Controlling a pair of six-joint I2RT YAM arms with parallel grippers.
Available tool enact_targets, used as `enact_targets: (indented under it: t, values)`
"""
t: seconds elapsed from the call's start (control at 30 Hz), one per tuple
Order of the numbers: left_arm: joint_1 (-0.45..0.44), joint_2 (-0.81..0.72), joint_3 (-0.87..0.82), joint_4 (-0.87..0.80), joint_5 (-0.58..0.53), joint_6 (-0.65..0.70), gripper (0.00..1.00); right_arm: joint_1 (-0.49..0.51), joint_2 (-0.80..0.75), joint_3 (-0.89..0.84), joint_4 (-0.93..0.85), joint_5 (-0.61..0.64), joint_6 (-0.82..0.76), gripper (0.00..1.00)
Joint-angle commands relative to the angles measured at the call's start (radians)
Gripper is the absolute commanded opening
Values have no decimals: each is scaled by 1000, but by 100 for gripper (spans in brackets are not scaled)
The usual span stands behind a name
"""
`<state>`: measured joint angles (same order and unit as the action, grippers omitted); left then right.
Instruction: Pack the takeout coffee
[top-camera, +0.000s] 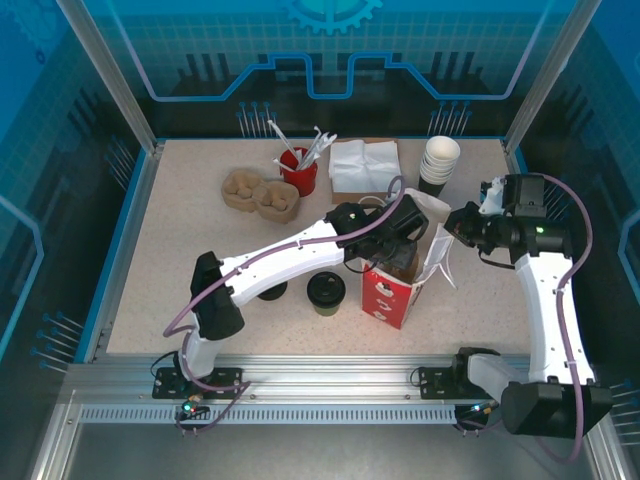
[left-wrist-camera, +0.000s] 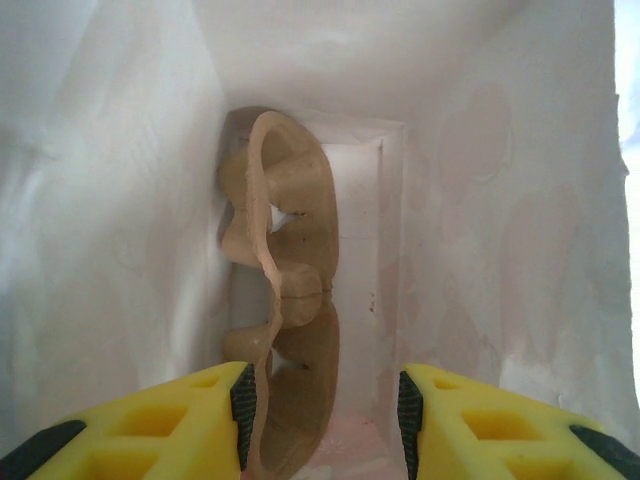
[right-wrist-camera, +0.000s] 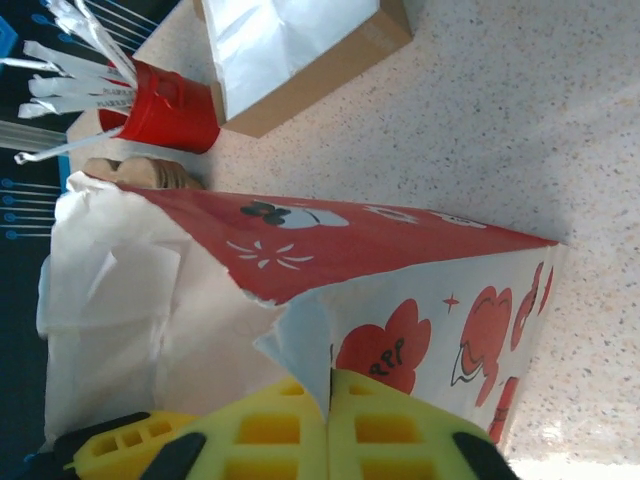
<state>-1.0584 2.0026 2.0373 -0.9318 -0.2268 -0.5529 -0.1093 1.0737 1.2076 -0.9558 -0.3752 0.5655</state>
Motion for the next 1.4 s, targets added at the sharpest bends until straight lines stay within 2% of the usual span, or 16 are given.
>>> enact_targets:
  t: [0.0,0.5,0.77,1.03,1.37]
  values:
    - [1,-83,-42,67,16,-28,45,17,-60,-4,65,-46,-14,0]
    - [-34,-234,-310,348,-177,-22,41,39,-319,-195,300,-142,-61,0]
    - [-78,-204,-367,445,-217,-17,40,39,-331,-224,337,-200,-41,0]
    - [-85,-143,-398,489,-240,-37,40,40,-334,-241,372,-217,21,0]
    - [-94,-110,-402,486,-279,-32,42,39,-349,-253,317,-113,124,0]
